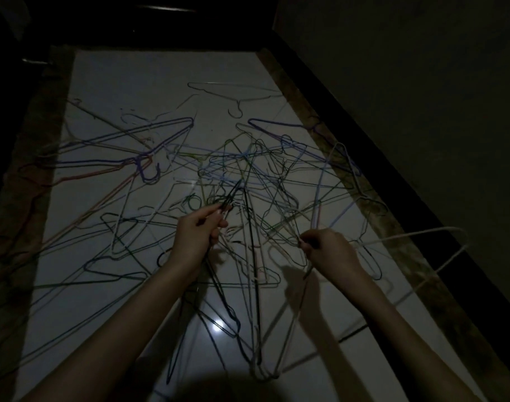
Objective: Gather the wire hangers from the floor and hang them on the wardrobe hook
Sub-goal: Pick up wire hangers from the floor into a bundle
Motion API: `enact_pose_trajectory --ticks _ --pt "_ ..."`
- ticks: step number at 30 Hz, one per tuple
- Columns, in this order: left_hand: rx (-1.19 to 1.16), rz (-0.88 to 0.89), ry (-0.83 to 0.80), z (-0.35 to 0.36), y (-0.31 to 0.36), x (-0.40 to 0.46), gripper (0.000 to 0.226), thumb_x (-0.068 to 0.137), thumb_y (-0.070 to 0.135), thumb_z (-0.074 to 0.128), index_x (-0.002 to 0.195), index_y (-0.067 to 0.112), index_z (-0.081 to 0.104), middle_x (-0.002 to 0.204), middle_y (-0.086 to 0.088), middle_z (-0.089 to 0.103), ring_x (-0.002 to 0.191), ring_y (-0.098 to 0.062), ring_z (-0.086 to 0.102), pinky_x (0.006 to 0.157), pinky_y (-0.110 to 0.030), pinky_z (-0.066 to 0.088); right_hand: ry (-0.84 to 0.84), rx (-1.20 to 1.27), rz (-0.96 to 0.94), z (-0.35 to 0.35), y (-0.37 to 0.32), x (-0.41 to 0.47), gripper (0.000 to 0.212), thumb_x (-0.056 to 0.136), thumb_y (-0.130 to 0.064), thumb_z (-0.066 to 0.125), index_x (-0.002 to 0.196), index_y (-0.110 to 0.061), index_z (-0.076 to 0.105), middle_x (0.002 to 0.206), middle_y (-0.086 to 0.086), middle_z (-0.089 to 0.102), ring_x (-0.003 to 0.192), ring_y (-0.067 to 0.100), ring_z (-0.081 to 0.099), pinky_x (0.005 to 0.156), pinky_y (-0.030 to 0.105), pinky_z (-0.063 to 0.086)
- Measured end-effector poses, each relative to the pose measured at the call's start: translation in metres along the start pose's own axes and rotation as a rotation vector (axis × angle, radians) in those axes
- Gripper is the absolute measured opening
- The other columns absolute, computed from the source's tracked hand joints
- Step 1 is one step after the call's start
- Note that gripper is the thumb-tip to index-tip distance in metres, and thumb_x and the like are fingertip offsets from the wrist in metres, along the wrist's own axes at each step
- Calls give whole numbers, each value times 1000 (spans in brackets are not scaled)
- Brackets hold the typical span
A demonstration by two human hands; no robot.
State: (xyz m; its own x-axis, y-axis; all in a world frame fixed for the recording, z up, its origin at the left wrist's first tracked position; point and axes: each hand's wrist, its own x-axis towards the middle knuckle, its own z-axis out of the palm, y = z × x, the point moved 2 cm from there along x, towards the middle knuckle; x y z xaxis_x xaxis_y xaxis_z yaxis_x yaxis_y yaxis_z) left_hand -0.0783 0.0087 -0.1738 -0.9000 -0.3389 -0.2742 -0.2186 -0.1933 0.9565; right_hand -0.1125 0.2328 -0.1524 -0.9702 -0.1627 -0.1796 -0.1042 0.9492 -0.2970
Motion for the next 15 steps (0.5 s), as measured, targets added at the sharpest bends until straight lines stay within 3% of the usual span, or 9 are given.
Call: enact_pose_trajectory --ticks 3,9,13,15 --pt "3 13 -31 8 6 -1 29 96 8 48 121 0 59 67 -1 56 43 1 42 45 -14 35 -39 81 -26 -14 4 -2 26 94 -18 52 115 -13 66 104 9 71 102 22 63 82 28 46" --pt "4 28 -44 15 23 -2 22 98 11 45 109 3 63 71 -2 58 50 -3 45 48 -15 36 -122 373 -200 -56 -25 12 19 94 -7 50 99 -5 69 67 -3 58 67 12 55 64 23 41" --pt "-49 18 -92 17 50 5 16 97 14 48 96 12 63 75 -4 61 62 -12 54 55 -21 45 -180 434 -348 -73 -61 38 15 92 -2 51 92 -8 64 75 3 61 60 2 54 60 15 43" --pt "-86 -21 -139 15 64 10 14 95 12 51 99 5 62 78 -7 62 62 -13 61 56 -22 53 -205 466 -397 -80 -79 54 15 91 1 50 89 -8 62 75 6 60 57 -3 54 59 12 43"
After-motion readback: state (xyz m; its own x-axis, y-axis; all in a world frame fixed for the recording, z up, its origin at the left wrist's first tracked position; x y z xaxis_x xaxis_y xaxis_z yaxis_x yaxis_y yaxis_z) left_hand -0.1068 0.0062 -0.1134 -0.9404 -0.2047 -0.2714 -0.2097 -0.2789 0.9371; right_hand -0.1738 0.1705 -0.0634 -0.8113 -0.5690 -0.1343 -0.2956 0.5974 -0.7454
